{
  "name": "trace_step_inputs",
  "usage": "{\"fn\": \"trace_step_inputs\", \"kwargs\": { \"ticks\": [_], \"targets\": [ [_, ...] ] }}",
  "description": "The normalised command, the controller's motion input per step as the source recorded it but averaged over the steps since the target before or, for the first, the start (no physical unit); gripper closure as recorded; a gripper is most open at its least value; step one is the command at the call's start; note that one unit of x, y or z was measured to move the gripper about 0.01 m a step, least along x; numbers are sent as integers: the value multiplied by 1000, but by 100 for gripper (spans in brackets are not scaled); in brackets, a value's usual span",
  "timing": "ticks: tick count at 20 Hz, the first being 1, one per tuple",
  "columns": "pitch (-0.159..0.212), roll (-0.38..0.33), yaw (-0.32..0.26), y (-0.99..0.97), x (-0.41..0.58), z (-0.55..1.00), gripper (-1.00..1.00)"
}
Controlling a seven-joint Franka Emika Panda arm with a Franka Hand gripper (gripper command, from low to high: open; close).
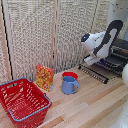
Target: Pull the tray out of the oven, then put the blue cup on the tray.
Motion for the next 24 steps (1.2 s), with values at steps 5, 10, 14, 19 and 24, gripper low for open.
{"fn": "trace_step_inputs", "kwargs": {
  "ticks": [5, 10, 14, 19, 24],
  "targets": [
    [0, -66, -20, 363, 51, 2, -100],
    [0, -36, 36, -53, 42, 1, -100],
    [9, 76, -30, -16, 0, 392, -100],
    [0, 122, -155, 1, -46, 775, -100],
    [4, 145, -96, 30, -16, 738, -100]
  ]
}}
